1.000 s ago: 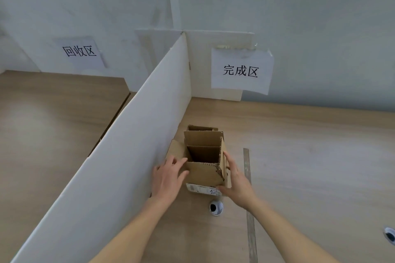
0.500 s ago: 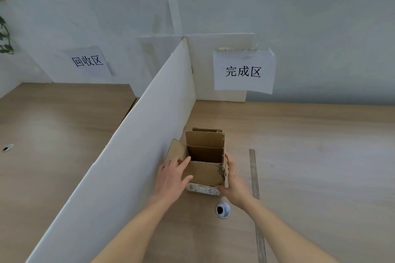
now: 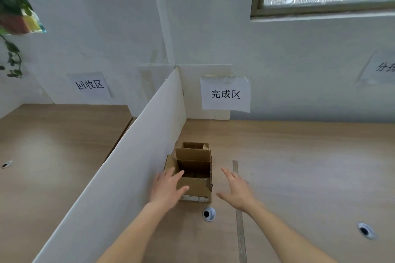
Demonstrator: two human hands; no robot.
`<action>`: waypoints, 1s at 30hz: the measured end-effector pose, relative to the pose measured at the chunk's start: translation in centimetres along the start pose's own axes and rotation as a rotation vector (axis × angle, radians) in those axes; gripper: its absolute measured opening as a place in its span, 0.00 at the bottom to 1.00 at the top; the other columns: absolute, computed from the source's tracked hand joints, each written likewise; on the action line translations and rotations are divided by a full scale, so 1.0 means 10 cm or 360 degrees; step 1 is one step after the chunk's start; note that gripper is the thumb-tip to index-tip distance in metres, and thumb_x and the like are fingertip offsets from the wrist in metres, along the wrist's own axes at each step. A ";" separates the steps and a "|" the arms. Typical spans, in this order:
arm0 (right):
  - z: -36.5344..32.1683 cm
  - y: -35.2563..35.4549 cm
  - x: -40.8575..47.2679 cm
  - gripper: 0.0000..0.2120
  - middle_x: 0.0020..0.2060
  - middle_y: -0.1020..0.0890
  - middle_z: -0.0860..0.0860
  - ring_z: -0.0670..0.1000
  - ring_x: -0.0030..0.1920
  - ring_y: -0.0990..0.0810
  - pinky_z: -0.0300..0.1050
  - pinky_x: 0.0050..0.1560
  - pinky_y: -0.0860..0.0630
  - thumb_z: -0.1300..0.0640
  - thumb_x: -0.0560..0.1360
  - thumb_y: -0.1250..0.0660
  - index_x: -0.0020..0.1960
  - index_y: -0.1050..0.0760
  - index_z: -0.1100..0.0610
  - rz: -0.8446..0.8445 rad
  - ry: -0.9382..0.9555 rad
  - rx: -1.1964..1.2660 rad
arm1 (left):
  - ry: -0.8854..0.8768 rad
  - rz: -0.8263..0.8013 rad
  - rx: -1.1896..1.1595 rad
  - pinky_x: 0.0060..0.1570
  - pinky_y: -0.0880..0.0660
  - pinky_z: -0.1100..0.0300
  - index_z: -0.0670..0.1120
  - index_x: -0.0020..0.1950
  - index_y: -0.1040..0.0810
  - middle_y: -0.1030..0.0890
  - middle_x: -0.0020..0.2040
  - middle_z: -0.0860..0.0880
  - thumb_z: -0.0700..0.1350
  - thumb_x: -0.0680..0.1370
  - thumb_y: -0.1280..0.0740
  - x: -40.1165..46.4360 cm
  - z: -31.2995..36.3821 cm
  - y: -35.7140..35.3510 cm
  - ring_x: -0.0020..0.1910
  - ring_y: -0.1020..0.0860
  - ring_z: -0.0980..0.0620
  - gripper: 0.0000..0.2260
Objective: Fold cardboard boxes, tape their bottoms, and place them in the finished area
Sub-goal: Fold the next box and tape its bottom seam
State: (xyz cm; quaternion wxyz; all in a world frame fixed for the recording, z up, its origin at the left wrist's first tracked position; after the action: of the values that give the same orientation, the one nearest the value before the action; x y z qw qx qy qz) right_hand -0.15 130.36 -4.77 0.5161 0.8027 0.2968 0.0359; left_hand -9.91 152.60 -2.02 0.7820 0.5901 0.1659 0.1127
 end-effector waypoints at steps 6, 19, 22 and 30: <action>-0.13 0.90 -0.79 0.42 0.81 0.44 0.44 0.51 0.79 0.42 0.52 0.77 0.41 0.38 0.76 0.33 0.82 0.52 0.43 0.0250 0.0006 -0.0104 | -0.0249 0.0154 0.0067 0.79 0.48 0.49 0.59 0.80 0.39 0.38 0.81 0.52 0.67 0.79 0.39 -0.45 0.64 0.65 0.80 0.41 0.50 0.30; -0.08 2.40 -3.52 0.43 0.81 0.45 0.42 0.46 0.80 0.48 0.49 0.80 0.50 0.27 0.71 0.38 0.80 0.49 0.38 0.0753 -0.0222 -0.0398 | -0.0897 0.0398 -0.0224 0.79 0.51 0.53 0.57 0.82 0.44 0.43 0.82 0.51 0.66 0.79 0.37 -2.31 2.67 1.65 0.81 0.46 0.52 0.35; 0.13 2.85 -4.25 0.41 0.80 0.44 0.42 0.45 0.80 0.47 0.48 0.79 0.49 0.28 0.72 0.38 0.80 0.49 0.37 0.0905 -0.0322 -0.0469 | -0.1035 0.0409 -0.0218 0.79 0.52 0.54 0.56 0.82 0.45 0.44 0.83 0.51 0.66 0.79 0.37 -2.75 3.25 1.80 0.81 0.46 0.53 0.36; 1.19 3.66 -6.48 0.38 0.79 0.40 0.43 0.48 0.78 0.41 0.51 0.75 0.40 0.30 0.73 0.36 0.78 0.46 0.36 0.1210 -0.0685 -0.0551 | -0.1460 0.0481 -0.0239 0.78 0.49 0.55 0.54 0.81 0.41 0.40 0.81 0.50 0.66 0.78 0.36 -4.15 5.28 2.01 0.80 0.42 0.52 0.35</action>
State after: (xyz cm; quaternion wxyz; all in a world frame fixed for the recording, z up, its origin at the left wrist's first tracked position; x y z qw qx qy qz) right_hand -32.93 76.80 36.89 0.6423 0.7458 -0.1424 0.1043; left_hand -26.96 95.97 35.62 0.7897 0.5384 -0.2920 -0.0351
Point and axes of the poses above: each hand's wrist, its own x-axis towards the middle knuckle, its own y-axis out of the back of the hand, z = x × y, the point moved 7 cm from there along x, towards the middle knuckle
